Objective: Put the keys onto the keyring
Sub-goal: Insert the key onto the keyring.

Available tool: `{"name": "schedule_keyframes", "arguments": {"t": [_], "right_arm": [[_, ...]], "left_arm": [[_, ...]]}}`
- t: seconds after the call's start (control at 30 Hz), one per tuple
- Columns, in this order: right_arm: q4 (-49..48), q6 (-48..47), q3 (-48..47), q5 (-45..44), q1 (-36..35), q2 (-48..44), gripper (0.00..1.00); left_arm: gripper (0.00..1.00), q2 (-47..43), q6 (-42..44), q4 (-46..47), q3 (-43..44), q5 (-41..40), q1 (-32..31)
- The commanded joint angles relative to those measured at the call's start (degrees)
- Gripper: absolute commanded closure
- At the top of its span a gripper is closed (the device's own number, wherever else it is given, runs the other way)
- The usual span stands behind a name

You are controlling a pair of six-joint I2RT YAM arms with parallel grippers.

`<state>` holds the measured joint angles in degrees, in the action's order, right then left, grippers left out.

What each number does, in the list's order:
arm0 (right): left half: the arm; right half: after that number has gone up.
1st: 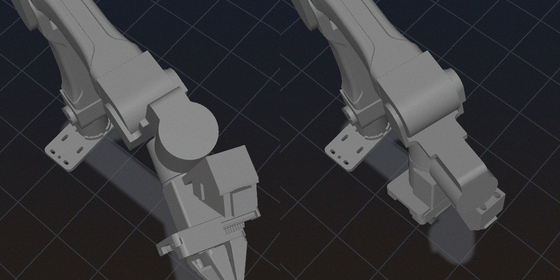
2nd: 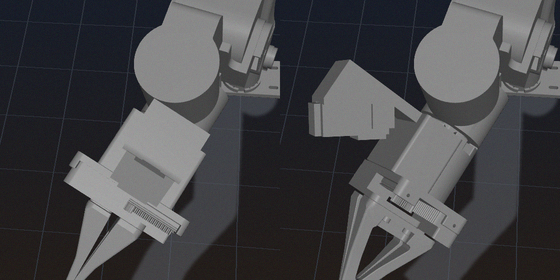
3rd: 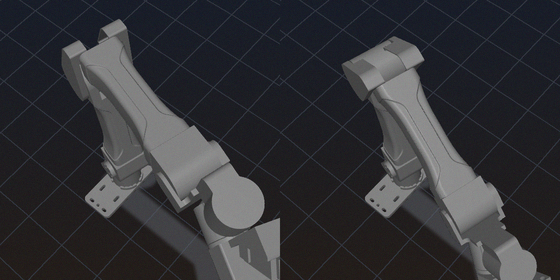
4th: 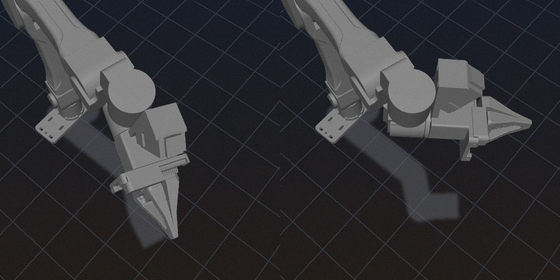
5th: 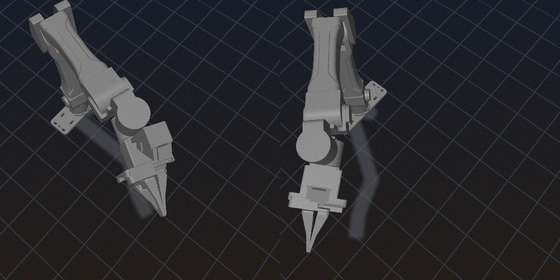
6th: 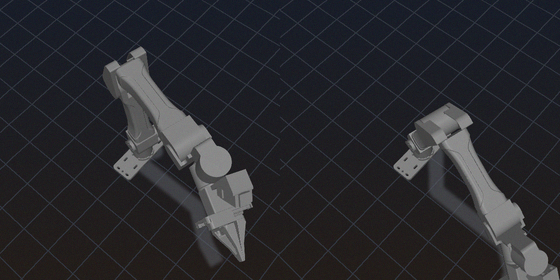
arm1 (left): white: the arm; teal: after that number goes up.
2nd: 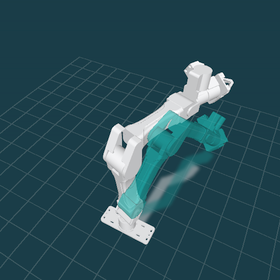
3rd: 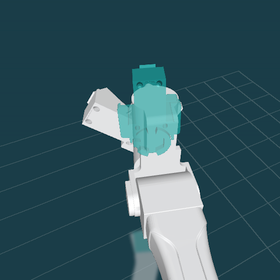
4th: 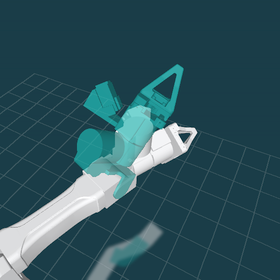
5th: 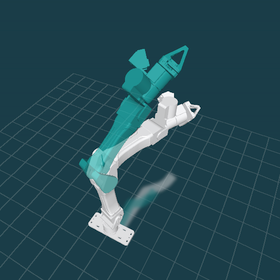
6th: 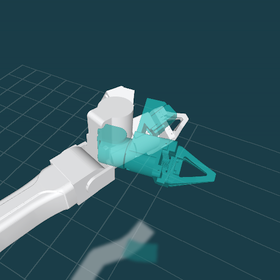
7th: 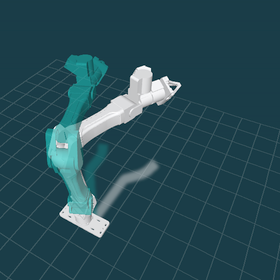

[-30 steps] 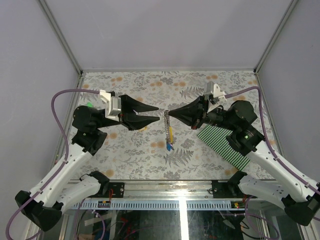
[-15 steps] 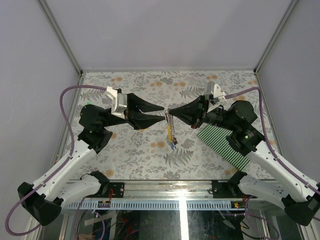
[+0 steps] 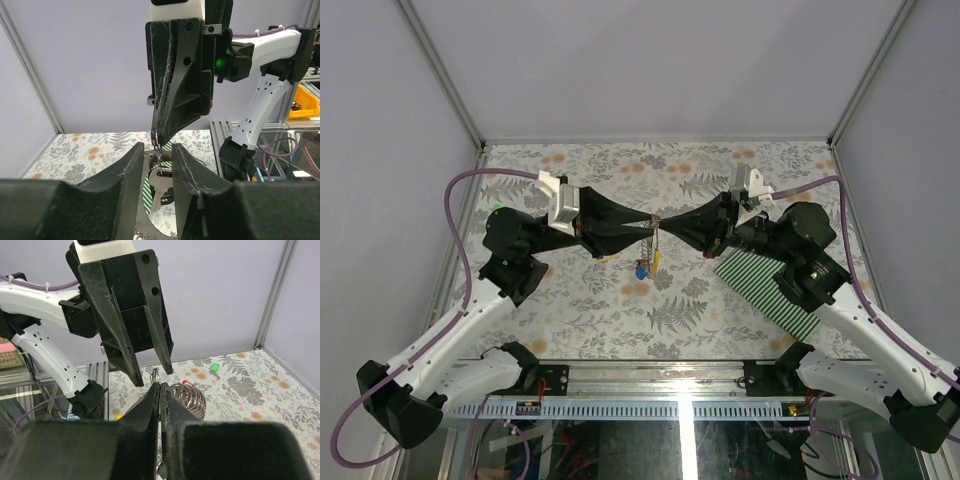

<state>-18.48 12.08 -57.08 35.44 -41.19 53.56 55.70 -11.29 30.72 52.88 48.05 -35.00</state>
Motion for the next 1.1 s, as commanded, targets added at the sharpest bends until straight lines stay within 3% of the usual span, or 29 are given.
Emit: {"name": "schedule_keyframes", "arguments": {"t": [0.0, 0.47, 0.63, 0.8, 1.07], "right_arm": [[-4.0, -0.7, -0.6, -0.3, 0.3, -2.1, 1.0], [-3.6, -0.9, -0.5, 0.0, 0.2, -2.1, 1.0], [-1.2, -3.1, -0.8, 1.3, 0.3, -2.6, 0.99], [10.3, -10.8, -4.4, 2.9, 0.2, -3.6, 0.78], [29.6, -20.6, -9.9, 7.1, 0.2, -2.6, 0.64]], "left_arm": [[0.71, 0.5, 1.4, 0.0, 0.6, -0.8, -0.7], [1.0, 1.3, 1.8, -1.0, 1.8, -0.4, -1.3], [1.0, 1.0, 4.0, -4.7, 3.0, -0.2, -1.3], [1.0, 0.6, 11.9, -18.8, 7.8, 1.6, -1.3], [1.0, 4.1, 28.6, -50.6, 20.7, 6.4, -1.3]]}}
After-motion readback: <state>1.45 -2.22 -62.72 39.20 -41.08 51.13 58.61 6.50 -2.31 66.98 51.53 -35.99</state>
